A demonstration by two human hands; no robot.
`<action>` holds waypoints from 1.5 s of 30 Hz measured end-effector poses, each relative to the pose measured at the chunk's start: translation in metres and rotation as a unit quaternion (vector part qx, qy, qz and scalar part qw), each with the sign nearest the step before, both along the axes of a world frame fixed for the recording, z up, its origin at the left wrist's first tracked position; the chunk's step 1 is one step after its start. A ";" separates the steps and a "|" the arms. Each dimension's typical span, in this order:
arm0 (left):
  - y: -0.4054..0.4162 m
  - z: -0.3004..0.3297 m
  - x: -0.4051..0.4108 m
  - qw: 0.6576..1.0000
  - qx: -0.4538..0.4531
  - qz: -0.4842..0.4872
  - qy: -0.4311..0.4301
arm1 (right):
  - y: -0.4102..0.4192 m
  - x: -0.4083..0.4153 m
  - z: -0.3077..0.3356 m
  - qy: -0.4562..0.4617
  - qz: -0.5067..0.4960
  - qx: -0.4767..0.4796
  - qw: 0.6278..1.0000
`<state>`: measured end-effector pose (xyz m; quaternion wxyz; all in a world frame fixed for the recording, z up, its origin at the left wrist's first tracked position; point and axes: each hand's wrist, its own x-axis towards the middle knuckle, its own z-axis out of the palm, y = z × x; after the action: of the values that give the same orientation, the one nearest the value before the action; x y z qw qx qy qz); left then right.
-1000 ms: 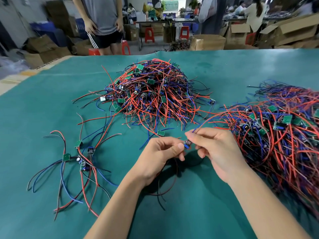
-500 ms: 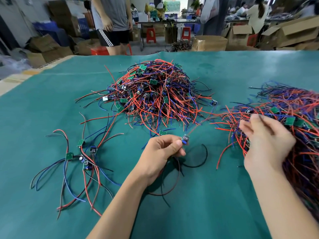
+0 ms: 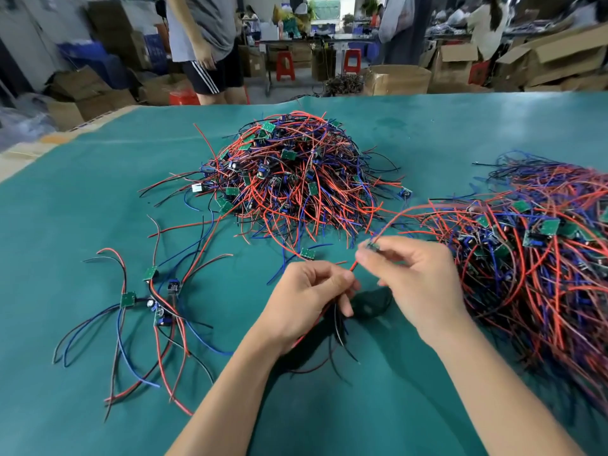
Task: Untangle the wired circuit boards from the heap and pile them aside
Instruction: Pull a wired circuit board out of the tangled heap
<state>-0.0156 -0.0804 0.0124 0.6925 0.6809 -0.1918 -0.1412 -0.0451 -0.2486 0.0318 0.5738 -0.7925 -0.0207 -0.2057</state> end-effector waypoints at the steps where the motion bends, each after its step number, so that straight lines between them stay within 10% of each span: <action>1: 0.000 0.001 -0.001 1.000 0.006 -0.008 0.000 | -0.004 0.001 0.002 -0.018 -0.018 0.039 0.999; 9: 0.000 0.006 -0.005 0.999 0.020 -0.040 -0.014 | -0.037 -0.006 0.047 -0.160 -0.217 0.180 0.946; 13: 0.000 0.009 -0.005 1.000 -0.023 -0.015 0.001 | -0.015 -0.007 0.100 -0.175 -0.128 0.154 0.964; 17: -0.005 0.009 -0.006 0.999 -0.032 0.013 0.011 | 0.065 0.010 0.122 -0.014 0.083 0.065 0.994; 21: -0.005 0.013 -0.012 0.998 -0.057 0.022 0.006 | 0.144 0.036 0.130 0.103 0.280 -0.112 0.948; 30: -0.008 0.008 -0.003 0.991 -0.067 0.118 -0.003 | 0.091 0.100 0.072 0.233 0.138 -0.485 0.831; 37: -0.004 0.002 -0.001 0.974 -0.022 0.224 -0.023 | 0.047 0.103 0.037 0.214 0.133 -0.418 0.873; 45: -0.008 -0.005 0.003 0.975 0.046 0.210 -0.052 | -0.014 0.058 0.039 0.205 0.091 0.035 0.974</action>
<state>-0.0122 -0.0887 0.0072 0.6635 0.7438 -0.0734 0.0342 0.0125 -0.2625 0.0705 0.6097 -0.7919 0.0321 0.0137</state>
